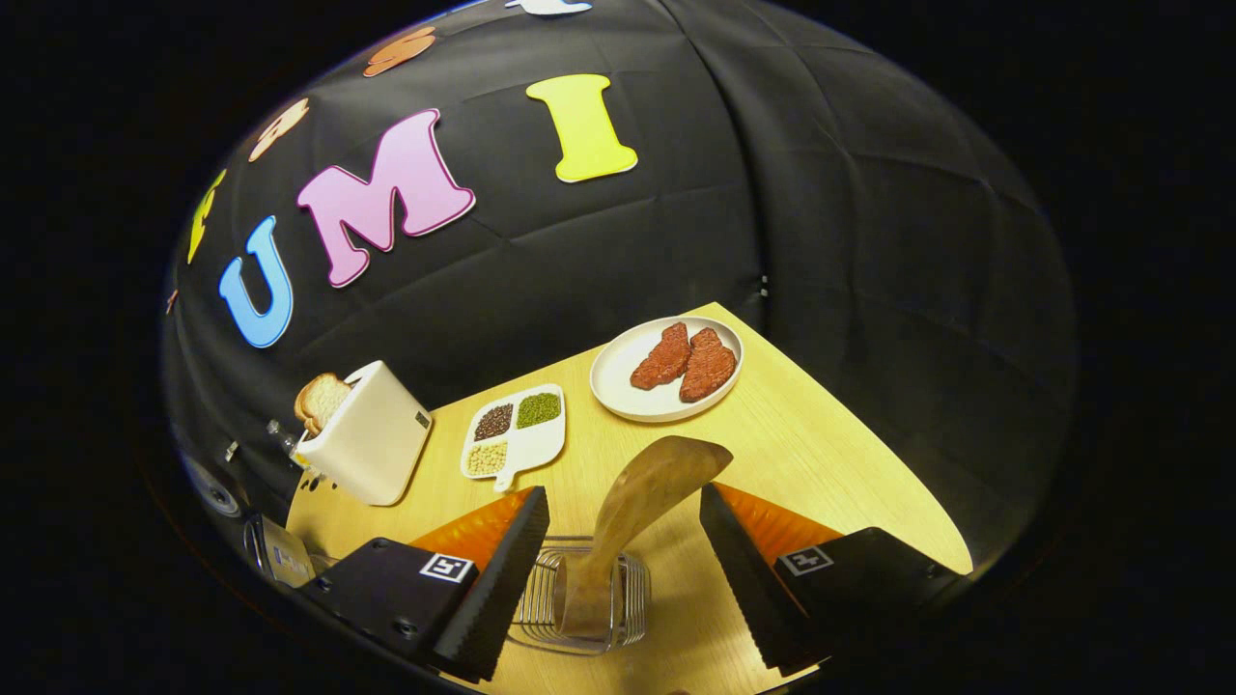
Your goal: Close the left gripper, press the button to open the rice cooker; take a wooden spoon from the chopstick holder with the right hand, scoop a spoonful of rice and pour it into the rice cooker, then put the wooden spoon back into the chopstick holder.
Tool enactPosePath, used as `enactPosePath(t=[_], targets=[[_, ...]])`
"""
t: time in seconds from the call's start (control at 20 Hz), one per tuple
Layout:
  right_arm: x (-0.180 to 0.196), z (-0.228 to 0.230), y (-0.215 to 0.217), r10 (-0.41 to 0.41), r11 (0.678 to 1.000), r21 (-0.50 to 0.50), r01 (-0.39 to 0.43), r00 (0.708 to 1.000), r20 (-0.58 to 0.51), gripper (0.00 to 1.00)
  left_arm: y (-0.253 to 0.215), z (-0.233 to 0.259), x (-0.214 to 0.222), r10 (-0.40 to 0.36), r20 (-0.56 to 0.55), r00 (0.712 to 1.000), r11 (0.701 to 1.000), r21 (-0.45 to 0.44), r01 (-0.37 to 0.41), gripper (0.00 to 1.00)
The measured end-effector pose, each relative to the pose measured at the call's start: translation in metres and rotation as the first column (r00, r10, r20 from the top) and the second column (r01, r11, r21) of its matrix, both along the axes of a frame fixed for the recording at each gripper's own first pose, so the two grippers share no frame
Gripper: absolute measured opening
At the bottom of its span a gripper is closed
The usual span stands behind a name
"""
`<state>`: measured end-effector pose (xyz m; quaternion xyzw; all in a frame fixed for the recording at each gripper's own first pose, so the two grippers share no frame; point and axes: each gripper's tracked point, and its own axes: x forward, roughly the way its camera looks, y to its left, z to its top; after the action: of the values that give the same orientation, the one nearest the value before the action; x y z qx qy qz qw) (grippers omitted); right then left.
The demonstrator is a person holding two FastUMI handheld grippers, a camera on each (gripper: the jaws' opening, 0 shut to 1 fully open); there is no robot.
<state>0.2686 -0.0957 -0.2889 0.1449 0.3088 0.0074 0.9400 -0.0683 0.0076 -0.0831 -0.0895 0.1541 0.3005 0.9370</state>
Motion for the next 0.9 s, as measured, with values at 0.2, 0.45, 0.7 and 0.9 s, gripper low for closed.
enactPosePath(t=[0.2,0.45,0.7,0.9], targets=[[0.007,-0.008,-0.002,-0.026,1.0,-0.015,0.026,1.0,-0.01,0.69,-0.008,-0.008,-0.005,-0.004,-0.006,1.0,1.0,-0.018,0.004,0.95],[0.004,-0.002,0.008,-0.048,0.997,0.058,0.051,0.998,-0.039,0.26,-0.011,-0.013,-0.006,-0.024,-0.018,1.0,0.999,-0.024,0.024,0.95],[-0.003,0.013,0.021,-0.014,0.999,0.043,0.015,1.0,-0.014,0.16,-0.012,-0.015,-0.001,-0.071,-0.012,0.997,0.997,-0.029,0.07,0.95],[-0.01,0.053,0.025,-0.014,0.999,0.036,0.012,0.998,0.056,0.13,-0.004,-0.015,0.007,-0.121,0.001,0.993,0.992,-0.03,0.121,0.95]])
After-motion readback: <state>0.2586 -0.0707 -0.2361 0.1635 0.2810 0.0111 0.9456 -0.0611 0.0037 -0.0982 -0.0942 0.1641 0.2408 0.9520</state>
